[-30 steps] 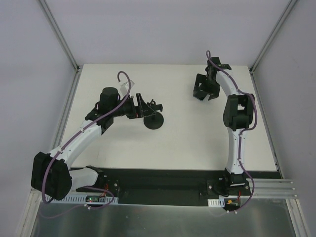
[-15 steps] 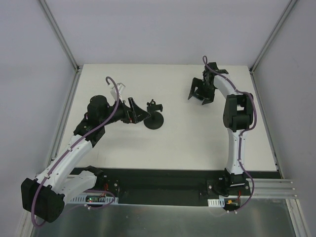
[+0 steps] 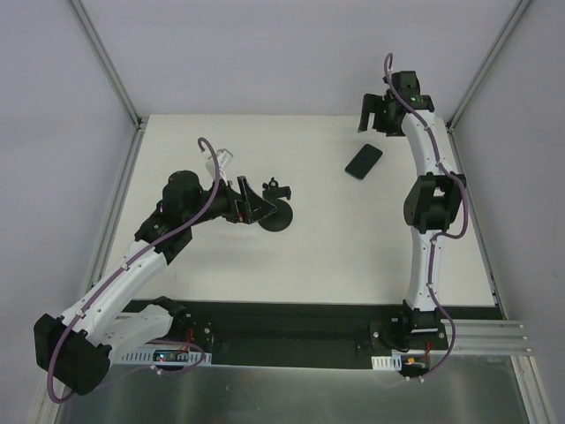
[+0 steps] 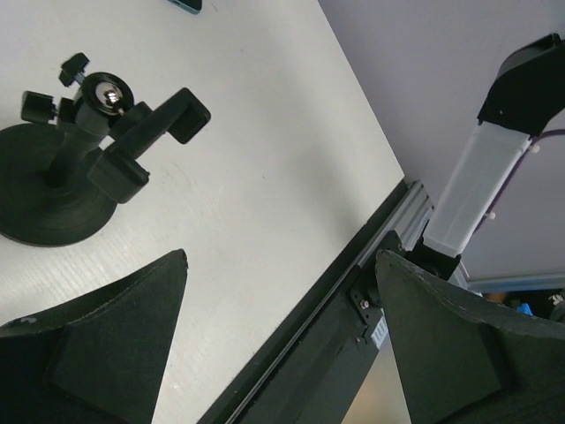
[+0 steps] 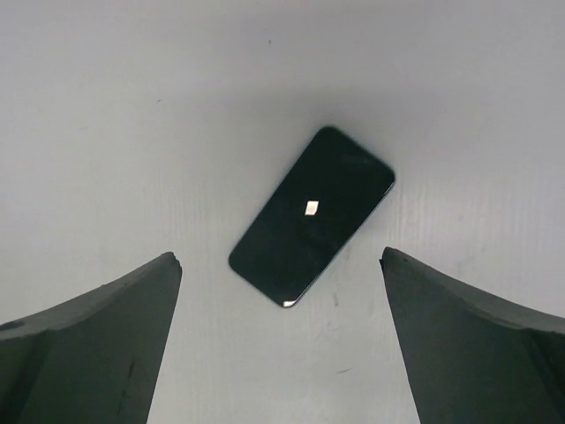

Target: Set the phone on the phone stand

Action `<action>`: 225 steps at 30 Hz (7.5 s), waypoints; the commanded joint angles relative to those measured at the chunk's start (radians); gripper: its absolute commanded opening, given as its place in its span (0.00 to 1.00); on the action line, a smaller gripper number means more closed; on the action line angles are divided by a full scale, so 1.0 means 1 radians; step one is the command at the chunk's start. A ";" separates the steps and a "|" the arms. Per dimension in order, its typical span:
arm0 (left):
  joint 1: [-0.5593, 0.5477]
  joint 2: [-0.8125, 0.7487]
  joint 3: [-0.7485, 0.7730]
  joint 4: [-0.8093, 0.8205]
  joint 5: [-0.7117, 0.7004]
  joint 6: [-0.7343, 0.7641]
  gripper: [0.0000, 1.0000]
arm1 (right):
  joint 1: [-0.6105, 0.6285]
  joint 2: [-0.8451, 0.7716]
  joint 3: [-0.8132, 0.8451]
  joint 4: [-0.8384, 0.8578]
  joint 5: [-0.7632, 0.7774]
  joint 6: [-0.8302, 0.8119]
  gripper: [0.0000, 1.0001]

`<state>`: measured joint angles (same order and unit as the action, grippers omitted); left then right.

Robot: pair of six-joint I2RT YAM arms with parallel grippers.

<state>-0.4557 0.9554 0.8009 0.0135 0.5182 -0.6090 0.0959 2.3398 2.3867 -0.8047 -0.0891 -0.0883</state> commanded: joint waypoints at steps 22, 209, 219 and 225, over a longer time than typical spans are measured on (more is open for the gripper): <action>-0.090 0.048 0.139 -0.009 -0.029 0.018 0.87 | 0.087 0.251 0.055 -0.004 0.227 -0.515 0.91; -0.498 0.042 0.021 0.542 -0.035 0.051 0.00 | 0.582 -1.699 -1.951 1.308 -0.695 0.476 0.30; -0.454 0.105 0.230 0.056 0.100 0.075 0.37 | 0.619 -1.679 -1.943 1.311 -0.722 0.440 0.01; -0.422 0.085 0.210 0.046 0.244 0.077 0.27 | 0.654 -1.654 -1.936 1.328 -0.742 0.423 0.01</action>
<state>-0.8825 1.0588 0.9863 0.0982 0.6254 -0.5541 0.7292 0.6815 0.4175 0.4530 -0.8238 0.3607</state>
